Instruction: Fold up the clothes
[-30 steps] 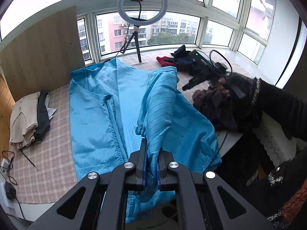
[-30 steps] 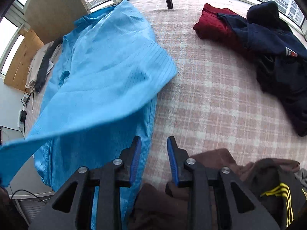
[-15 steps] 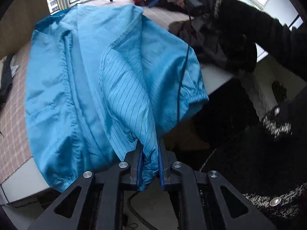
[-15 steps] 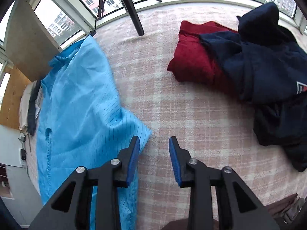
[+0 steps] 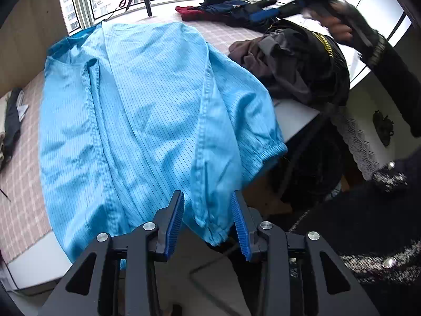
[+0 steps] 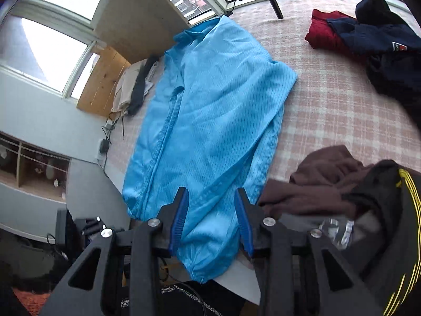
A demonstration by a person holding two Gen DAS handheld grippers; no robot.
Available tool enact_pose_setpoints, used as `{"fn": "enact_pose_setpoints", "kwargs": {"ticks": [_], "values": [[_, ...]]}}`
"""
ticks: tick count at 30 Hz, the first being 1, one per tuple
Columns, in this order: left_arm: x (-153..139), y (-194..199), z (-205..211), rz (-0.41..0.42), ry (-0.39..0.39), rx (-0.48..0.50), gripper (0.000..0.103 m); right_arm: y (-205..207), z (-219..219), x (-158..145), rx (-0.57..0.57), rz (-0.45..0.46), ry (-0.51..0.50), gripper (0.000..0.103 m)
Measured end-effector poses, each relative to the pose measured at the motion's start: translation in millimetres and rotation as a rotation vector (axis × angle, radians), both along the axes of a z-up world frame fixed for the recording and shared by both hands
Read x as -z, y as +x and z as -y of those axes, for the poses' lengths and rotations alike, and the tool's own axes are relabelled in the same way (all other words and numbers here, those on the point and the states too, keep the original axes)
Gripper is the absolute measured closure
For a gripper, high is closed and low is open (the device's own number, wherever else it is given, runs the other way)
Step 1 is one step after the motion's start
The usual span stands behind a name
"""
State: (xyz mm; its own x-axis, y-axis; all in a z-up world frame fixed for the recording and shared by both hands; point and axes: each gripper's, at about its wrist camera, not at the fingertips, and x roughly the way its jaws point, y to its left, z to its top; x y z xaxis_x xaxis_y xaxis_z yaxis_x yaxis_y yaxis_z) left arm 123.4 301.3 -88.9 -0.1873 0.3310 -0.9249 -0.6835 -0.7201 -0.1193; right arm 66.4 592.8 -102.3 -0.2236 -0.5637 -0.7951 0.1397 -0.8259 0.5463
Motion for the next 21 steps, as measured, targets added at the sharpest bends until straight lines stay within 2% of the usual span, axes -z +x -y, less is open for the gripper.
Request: {"fn": "enact_pose_setpoints", "kwargs": {"ticks": [4,7,10,11,12,13,14,15,17,19,21], "values": [[37.0,-26.0,-15.2,0.047,-0.019,0.024,0.068,70.6,35.5,42.7,-0.019,0.089,0.104,0.067],[59.6,-33.3,-24.7,0.111,0.005,0.044,0.068,92.6,57.6,79.1,-0.007,0.136,0.103,0.067],[72.5,-29.4,-36.8,0.15,0.006,0.08,0.068,102.5,73.0,94.7,-0.018,0.132,0.108,0.067],[73.0,-28.5,-43.6,0.185,0.03,0.068,0.07,105.8,75.3,96.7,-0.025,0.134,0.143,0.067],[69.9,-25.4,-53.1,0.248,0.1,0.055,0.07,109.6,74.4,96.3,-0.025,0.137,0.164,0.067],[61.9,-14.8,-66.9,0.289,0.175,0.088,0.07,114.5,66.7,92.3,-0.012,0.141,0.154,0.067],[50.7,1.9,-83.7,0.291,0.22,0.158,0.069,119.9,55.8,86.9,0.007,0.144,0.128,0.067],[38.4,20.9,-99.5,0.255,0.235,0.234,0.069,124.0,43.5,80.0,0.031,0.142,0.107,0.067],[17.1,52.5,-114.9,0.131,0.203,0.35,0.068,123.0,19.1,59.8,0.084,0.112,0.099,0.067],[7.3,57.8,-111.4,0.091,0.197,0.362,0.063,112.7,-0.1,35.7,0.121,0.061,0.11,0.067],[10.6,47.5,-114.1,0.038,0.139,0.302,0.062,93.5,-12.1,12.5,0.143,-0.001,0.121,0.067]]}}
